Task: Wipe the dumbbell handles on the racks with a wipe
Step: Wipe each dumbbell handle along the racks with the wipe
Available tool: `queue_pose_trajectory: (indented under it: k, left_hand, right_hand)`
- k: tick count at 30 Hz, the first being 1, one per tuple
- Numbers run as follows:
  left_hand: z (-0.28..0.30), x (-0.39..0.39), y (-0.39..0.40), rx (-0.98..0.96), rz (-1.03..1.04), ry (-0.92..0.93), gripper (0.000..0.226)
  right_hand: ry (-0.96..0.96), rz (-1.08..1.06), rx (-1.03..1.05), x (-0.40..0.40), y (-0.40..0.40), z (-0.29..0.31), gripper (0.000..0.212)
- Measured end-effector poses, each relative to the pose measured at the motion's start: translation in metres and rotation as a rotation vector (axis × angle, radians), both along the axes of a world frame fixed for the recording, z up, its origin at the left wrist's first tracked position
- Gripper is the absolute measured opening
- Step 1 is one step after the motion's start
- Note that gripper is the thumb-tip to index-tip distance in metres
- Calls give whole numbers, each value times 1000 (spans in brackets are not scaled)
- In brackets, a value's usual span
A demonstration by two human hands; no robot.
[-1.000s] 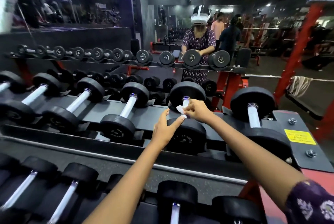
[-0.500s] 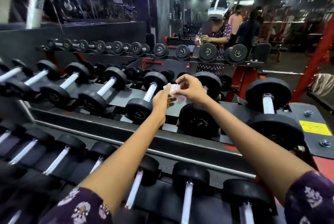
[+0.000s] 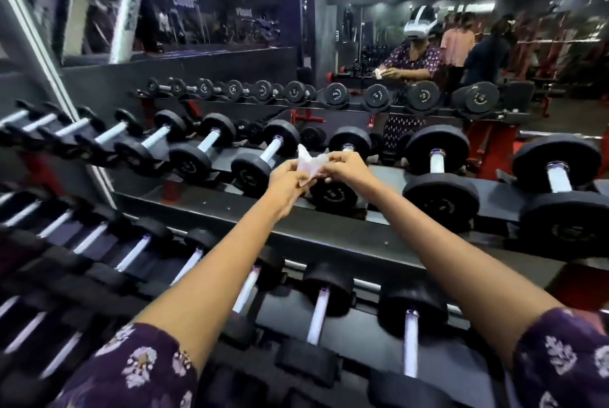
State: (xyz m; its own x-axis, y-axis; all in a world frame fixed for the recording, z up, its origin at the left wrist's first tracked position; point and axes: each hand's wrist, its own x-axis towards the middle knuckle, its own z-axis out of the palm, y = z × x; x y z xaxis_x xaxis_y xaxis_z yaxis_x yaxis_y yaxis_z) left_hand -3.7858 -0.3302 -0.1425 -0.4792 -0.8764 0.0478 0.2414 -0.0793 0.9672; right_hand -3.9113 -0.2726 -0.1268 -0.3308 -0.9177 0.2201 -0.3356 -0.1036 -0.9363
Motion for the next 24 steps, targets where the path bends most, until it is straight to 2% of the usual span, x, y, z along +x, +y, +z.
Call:
queue_pose_trajectory:
  k: [2,4,6,10,13,15,18,22,24]
  left_hand:
    - [-1,26,0,-6,-23,-13,29]
    - [0,56,1,-15,-61,-11,27]
    - [1,81,-3,-33,-78,-35,22]
    - [0,105,-13,-103,-66,-178,10]
    - [-2,109,-19,-177,-91,-247,13]
    - [-5,105,-24,-191,-85,-213,17]
    - [-13,89,-31,-117,-57,-117,14]
    - [-15,53,-48,-60,3,-66,19]
    - [-15,34,-58,-69,27,-49,24]
  right_hand:
    - [-2,10,6,25,0,-1,21]
    - [21,-14,22,51,-2,-6,15]
    - [1,-54,24,79,-2,-9,17]
    - [-35,-63,47,107,2,-9,7]
    - [-66,-67,105,110,2,-3,12]
    - [-149,-88,107,108,-4,0,9]
    - [-323,-120,98,98,-13,-1,19]
    - [-592,-122,46,71,-31,-6,7]
    - [-637,-155,28,55,-40,-7,7]
